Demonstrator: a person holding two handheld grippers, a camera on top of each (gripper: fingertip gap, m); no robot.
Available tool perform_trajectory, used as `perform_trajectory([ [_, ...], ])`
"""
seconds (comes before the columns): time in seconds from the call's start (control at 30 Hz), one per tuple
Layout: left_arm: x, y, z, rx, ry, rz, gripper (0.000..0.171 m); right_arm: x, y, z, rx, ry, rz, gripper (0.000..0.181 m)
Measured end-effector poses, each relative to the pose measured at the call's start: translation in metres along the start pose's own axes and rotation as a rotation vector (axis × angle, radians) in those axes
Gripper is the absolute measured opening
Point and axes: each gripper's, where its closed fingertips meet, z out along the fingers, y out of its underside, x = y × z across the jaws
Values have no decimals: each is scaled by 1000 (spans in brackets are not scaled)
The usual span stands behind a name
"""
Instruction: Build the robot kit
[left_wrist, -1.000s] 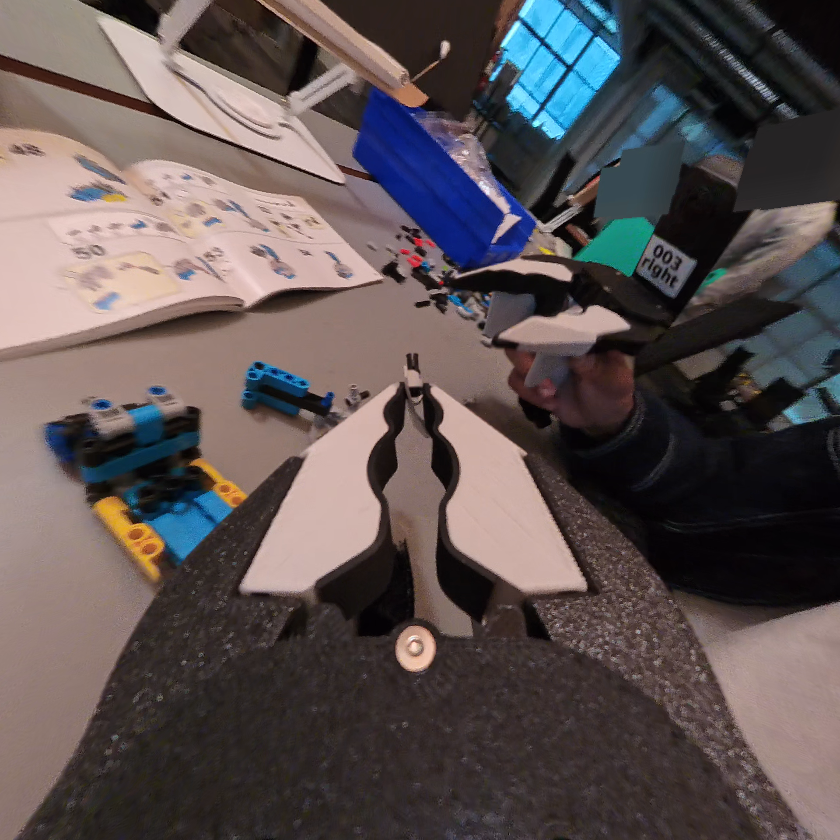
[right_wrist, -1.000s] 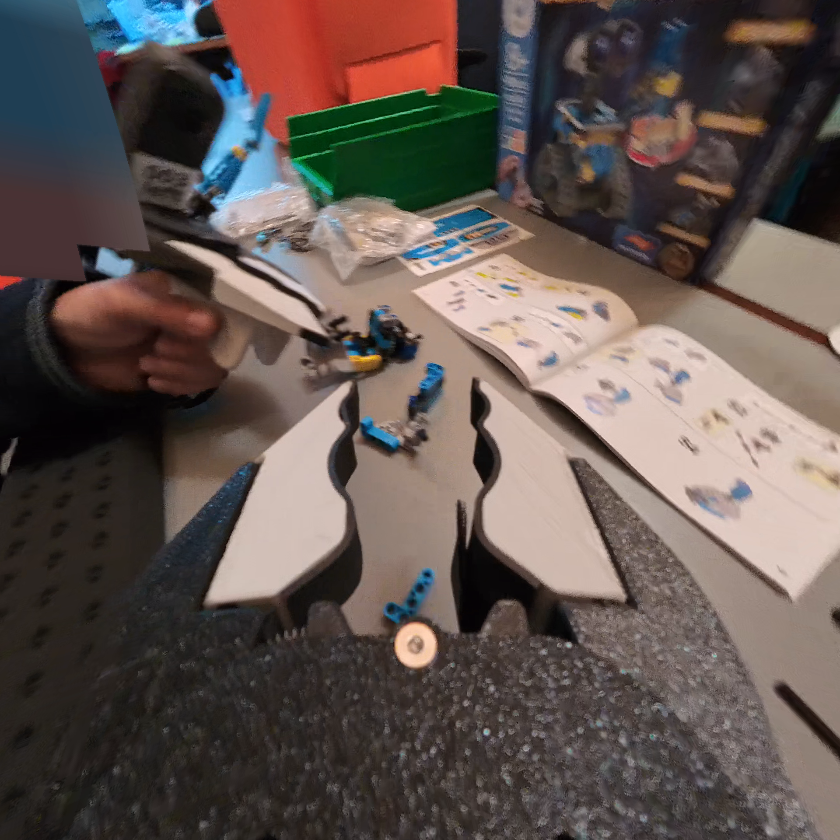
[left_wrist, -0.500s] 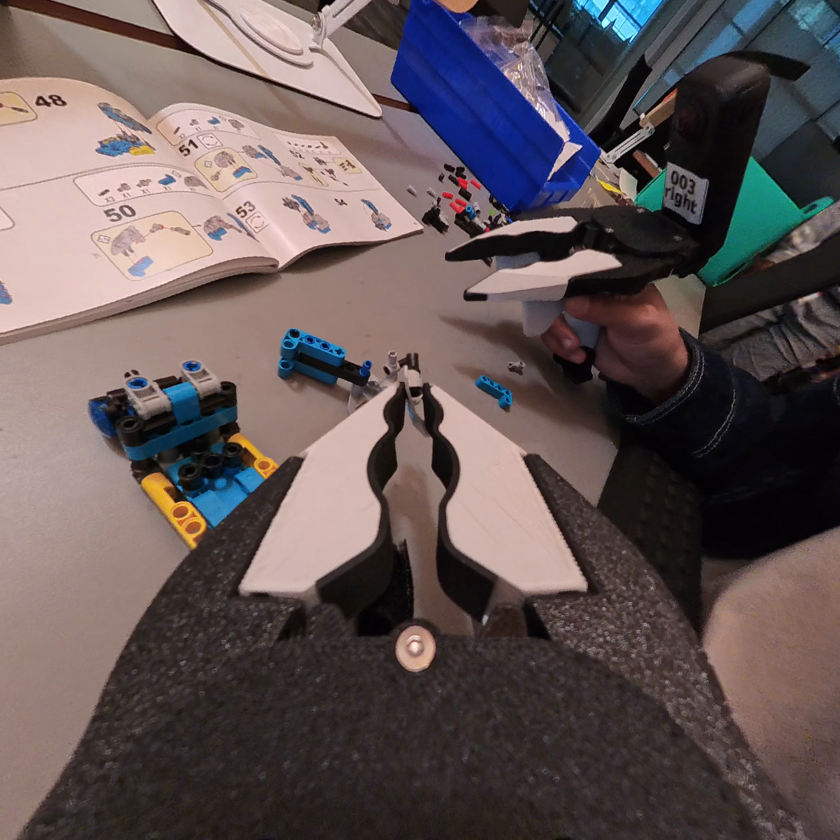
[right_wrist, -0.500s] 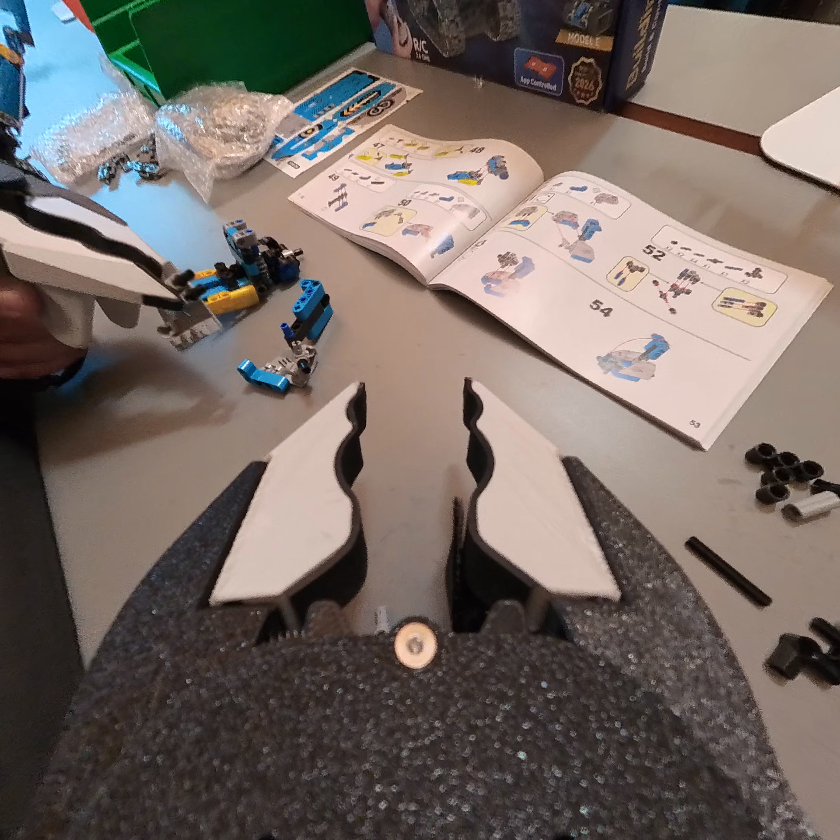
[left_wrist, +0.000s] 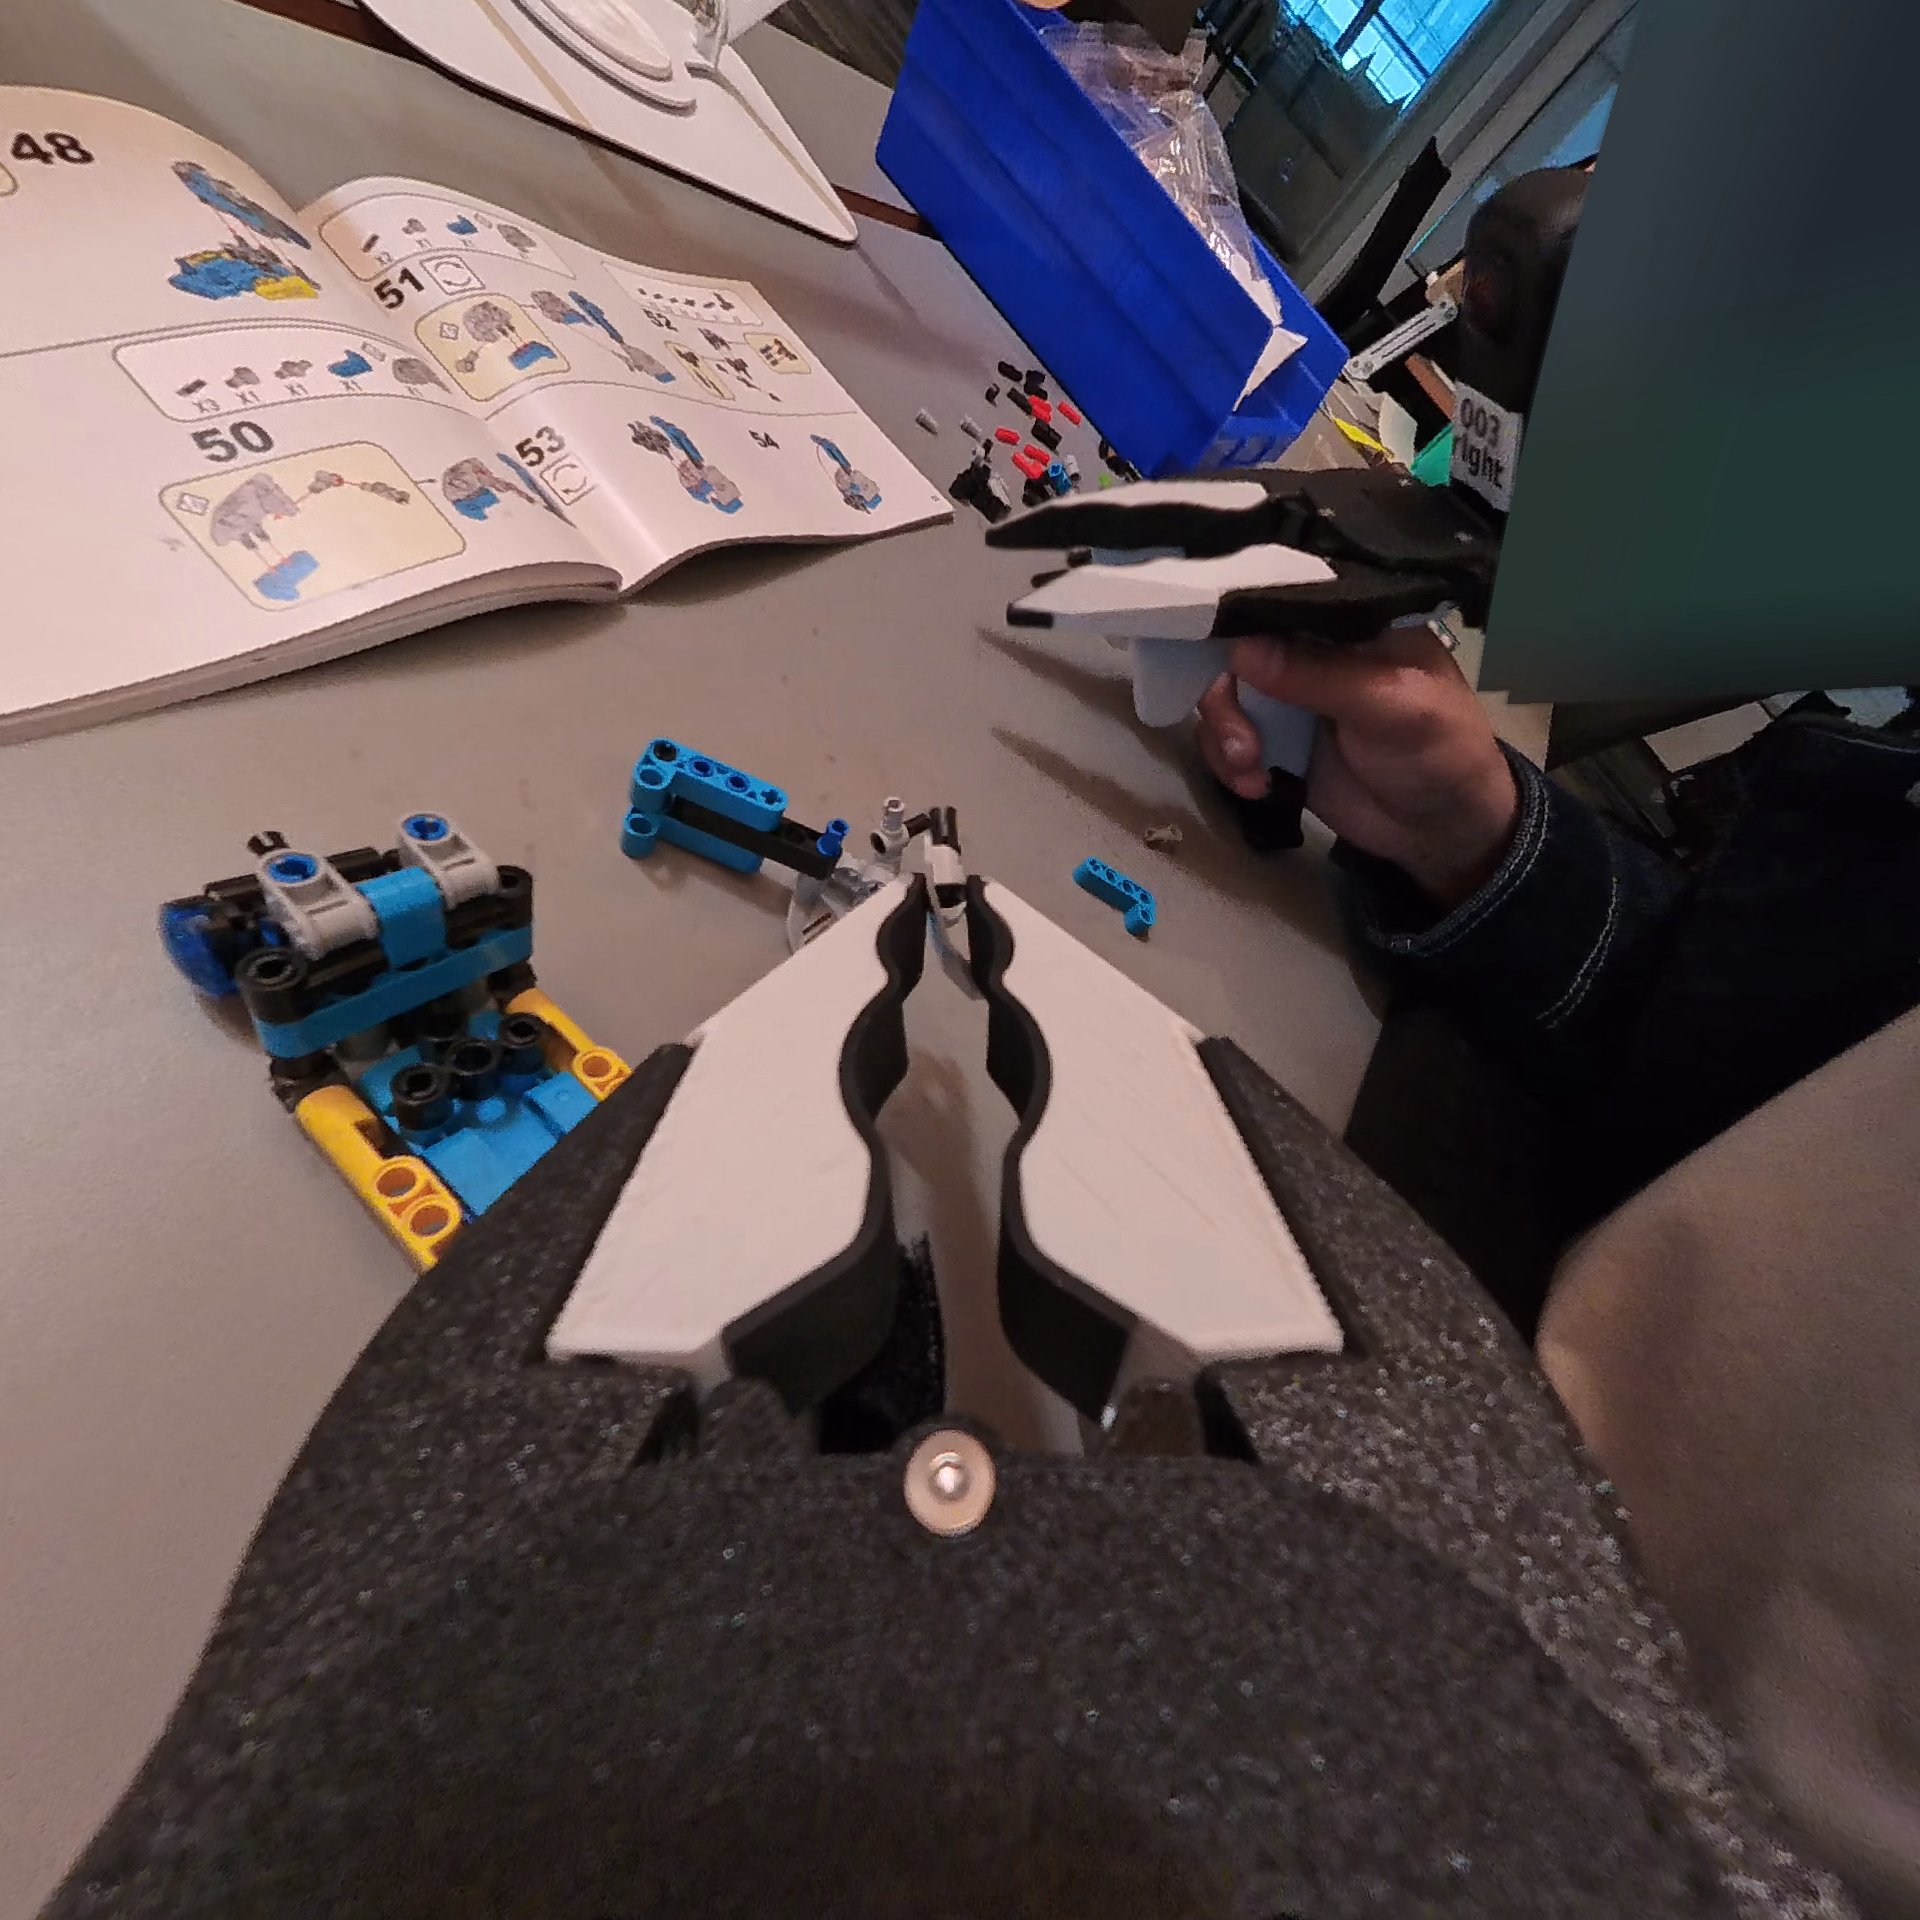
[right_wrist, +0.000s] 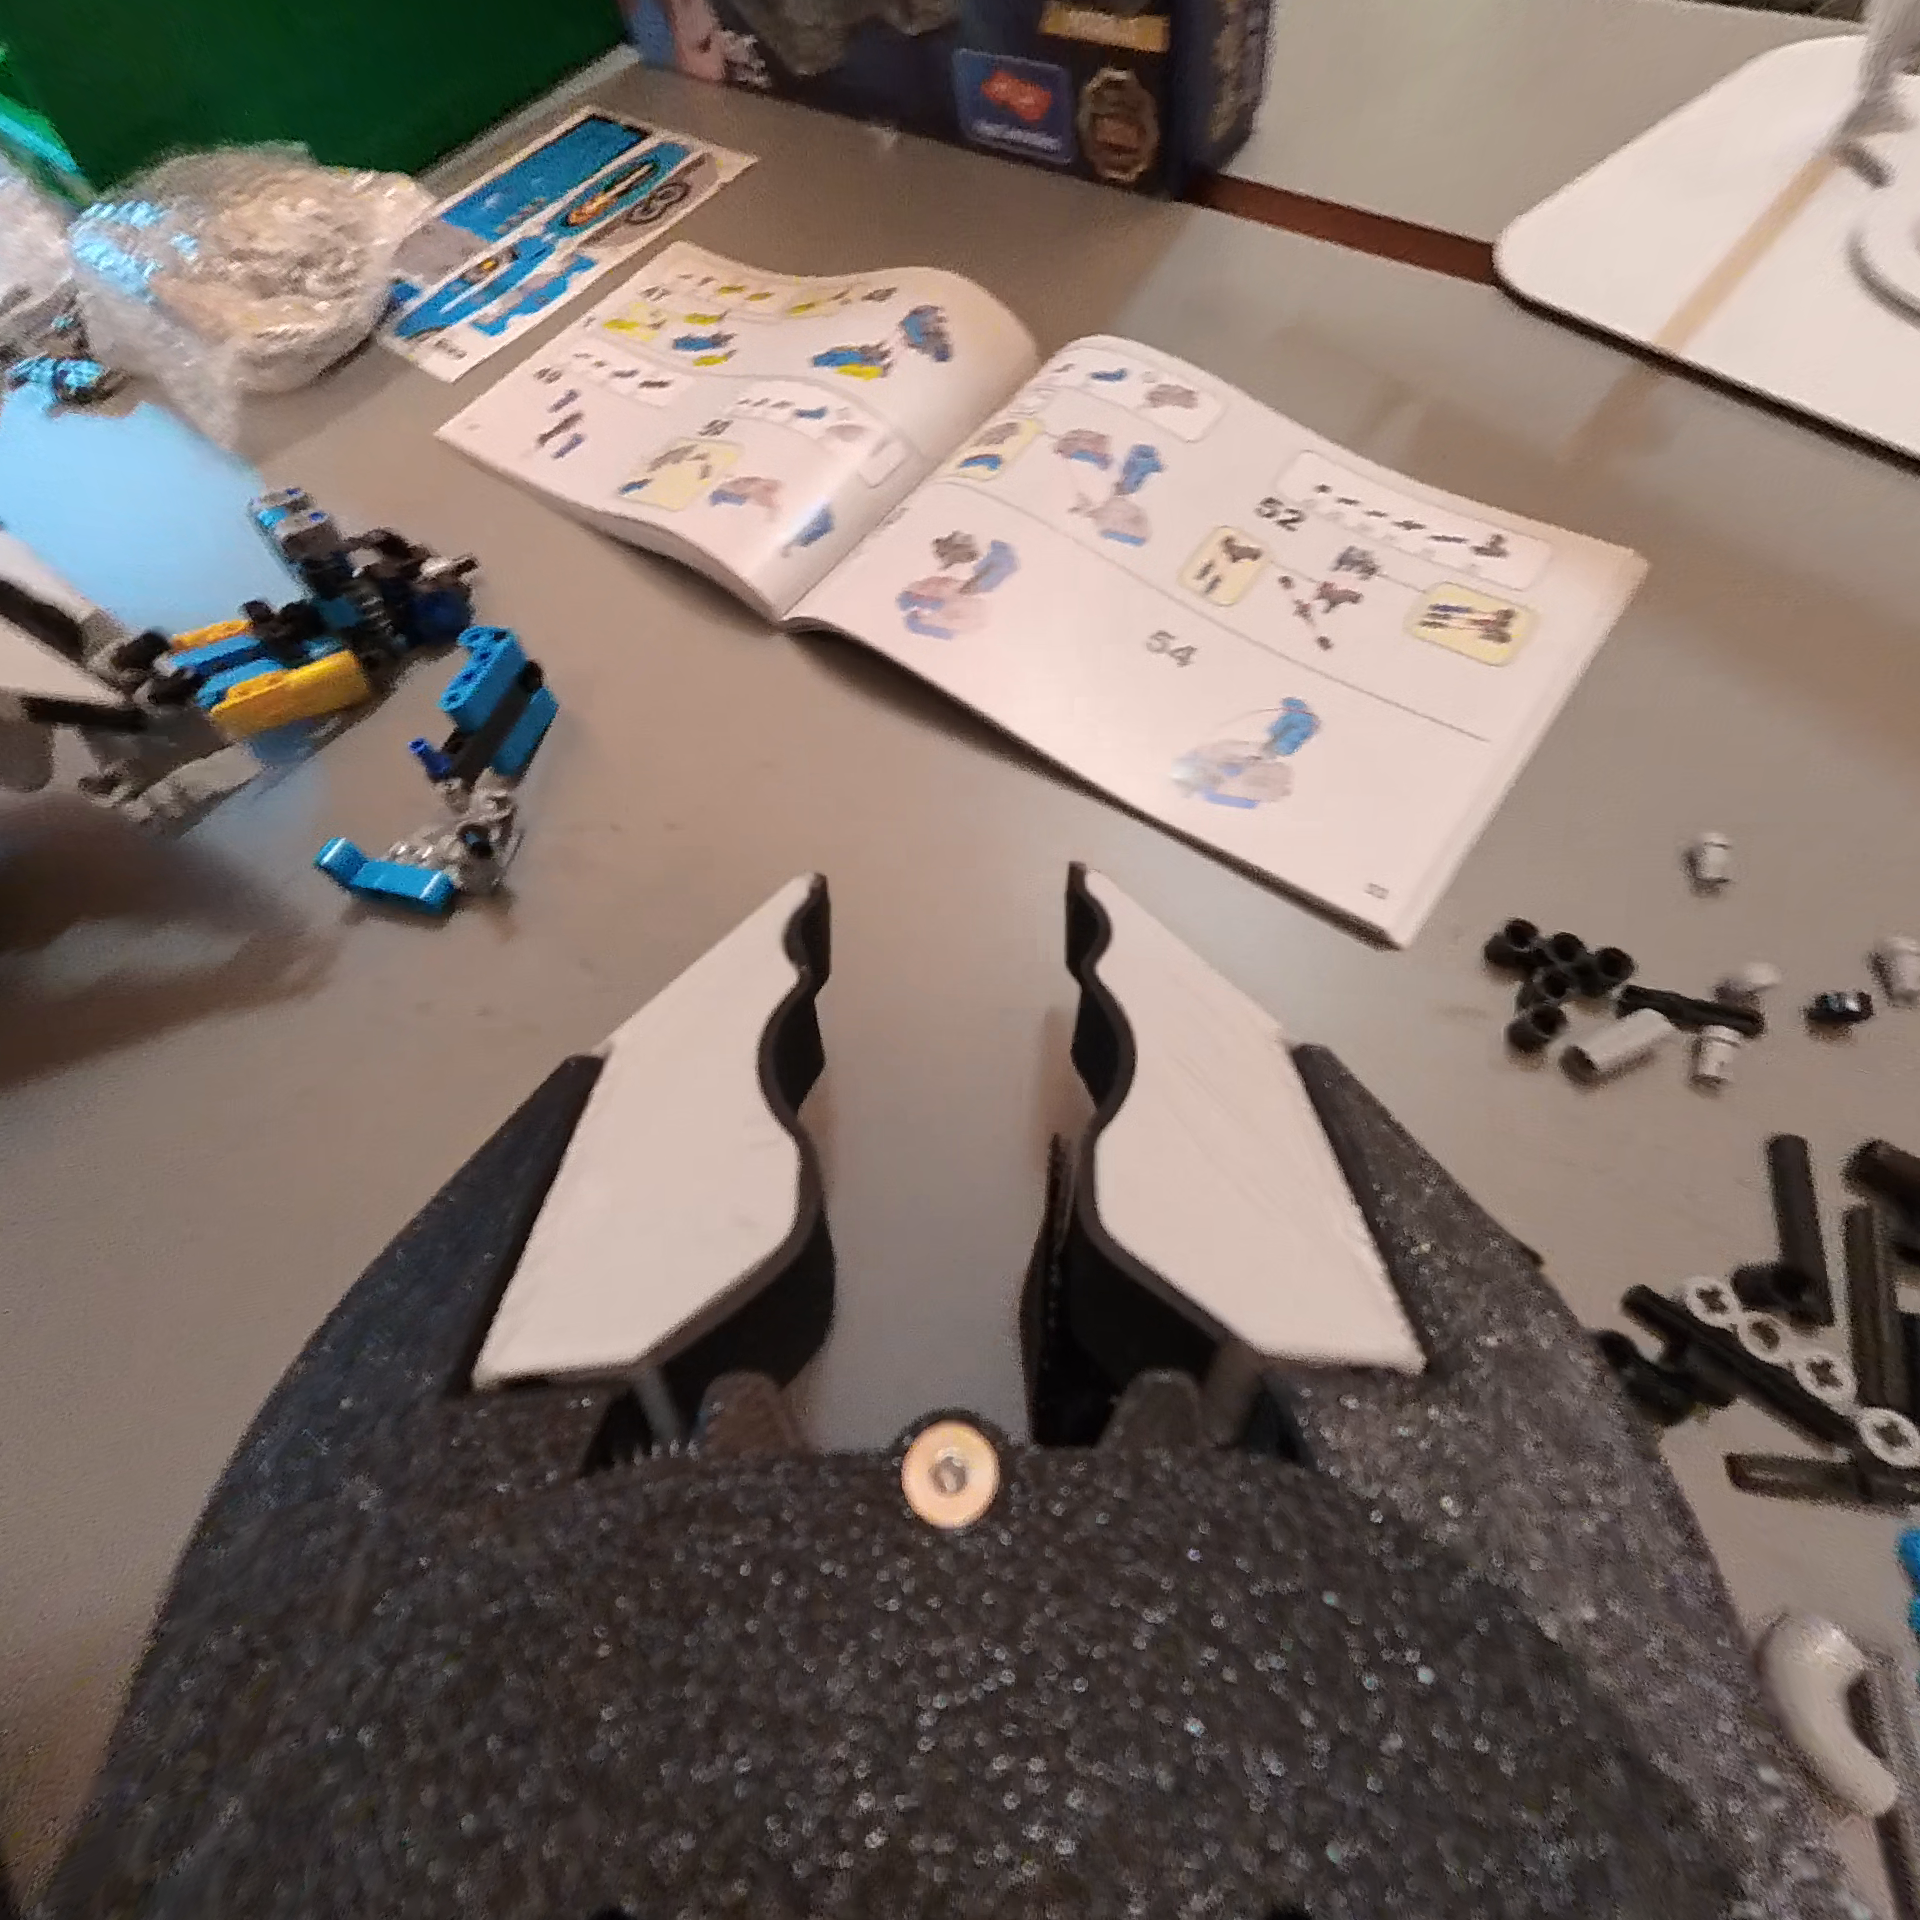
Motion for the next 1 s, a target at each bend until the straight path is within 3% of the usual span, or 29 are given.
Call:
perform_trajectory([
  [0.23, 2, 2, 1, -11, 22, -13, 7, 7, -13, 1, 103, 28, -20, 61],
  [0.43, 6, 1, -1, -2, 46, -29, 7, 10, -10, 3, 82, 16, 10, 51],
  [0.73, 9, 2, -2, -3, 70, -49, 7, 7, 10, 16, -69, 51, -65, 85],
  [1.0, 8, 3, -1, -8, 72, -54, 7, 8, 19, 20, -126, 52, -51, 85],
])
